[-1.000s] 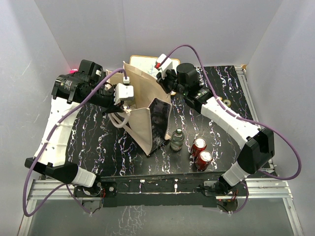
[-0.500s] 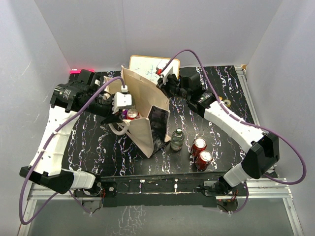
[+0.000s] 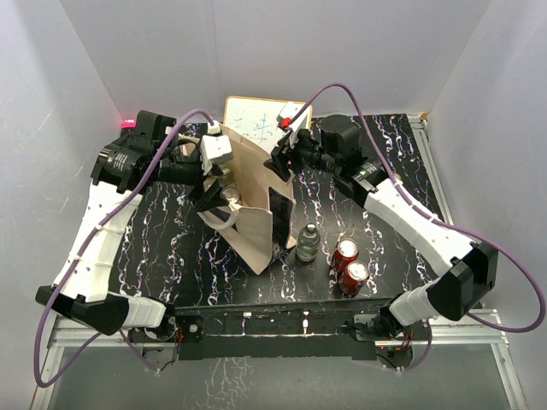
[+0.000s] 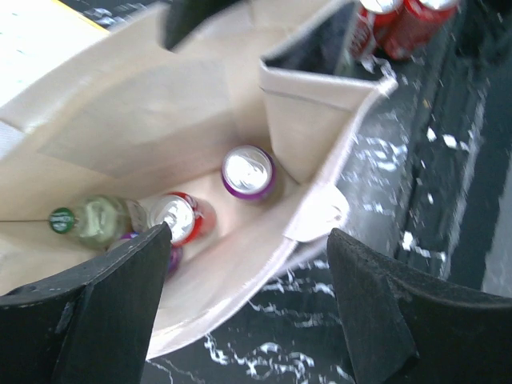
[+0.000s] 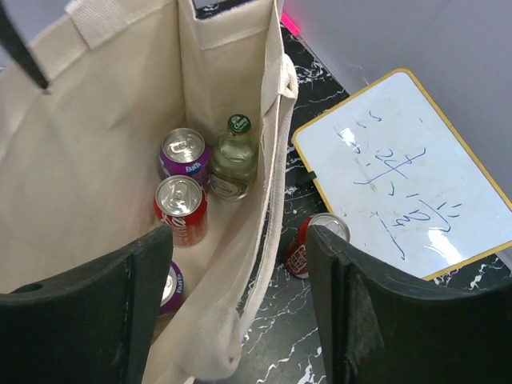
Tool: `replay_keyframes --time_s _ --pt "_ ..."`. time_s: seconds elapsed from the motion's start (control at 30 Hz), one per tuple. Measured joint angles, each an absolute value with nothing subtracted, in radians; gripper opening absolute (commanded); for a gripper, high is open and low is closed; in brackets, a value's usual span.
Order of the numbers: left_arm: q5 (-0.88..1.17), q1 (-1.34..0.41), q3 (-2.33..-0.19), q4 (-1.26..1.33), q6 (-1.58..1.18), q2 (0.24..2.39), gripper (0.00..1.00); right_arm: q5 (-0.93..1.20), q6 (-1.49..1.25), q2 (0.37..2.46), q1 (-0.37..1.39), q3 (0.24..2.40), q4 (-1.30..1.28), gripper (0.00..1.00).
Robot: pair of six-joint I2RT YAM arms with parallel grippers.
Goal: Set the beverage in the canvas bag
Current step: Pick up the drink from the center of the board.
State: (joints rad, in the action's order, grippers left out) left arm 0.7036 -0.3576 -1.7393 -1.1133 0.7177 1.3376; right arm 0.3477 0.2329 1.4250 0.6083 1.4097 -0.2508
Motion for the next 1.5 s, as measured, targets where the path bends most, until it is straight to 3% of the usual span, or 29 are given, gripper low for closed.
replay_keyframes --time_s 0.23,0.4,0.6,1.0,1.1,1.4,1.5 --pt "0.608 -0.358 -1.689 -0.829 0.480 1.316 0.87 0.303 0.204 1.288 0.608 1.420 -0.344 0.76" --pt "0.445 -0.358 -1.680 -0.679 0.355 1.330 0.97 0.228 0.205 1.089 0.607 1.288 -0.429 0.78" --pt "0.233 -0.358 -1.724 -0.564 0.294 1.415 0.97 0.215 0.208 0.938 0.607 1.084 -0.552 0.79" --pt "0.063 -0.357 -1.794 -0.516 0.292 1.525 0.97 0.296 0.175 0.996 0.607 0.929 -0.625 0.76" --pt "0.056 -0.357 -1.801 -0.508 0.293 1.525 0.97 0.308 0.172 1.044 0.607 0.919 -0.604 0.73" --pt "0.040 -0.357 -1.801 -0.501 0.307 1.525 0.97 0.309 0.155 1.119 0.607 0.906 -0.549 0.45" --pt "0.040 -0.357 -1.801 -0.501 0.312 1.525 0.97 0.309 0.157 1.121 0.607 0.907 -0.535 0.43"
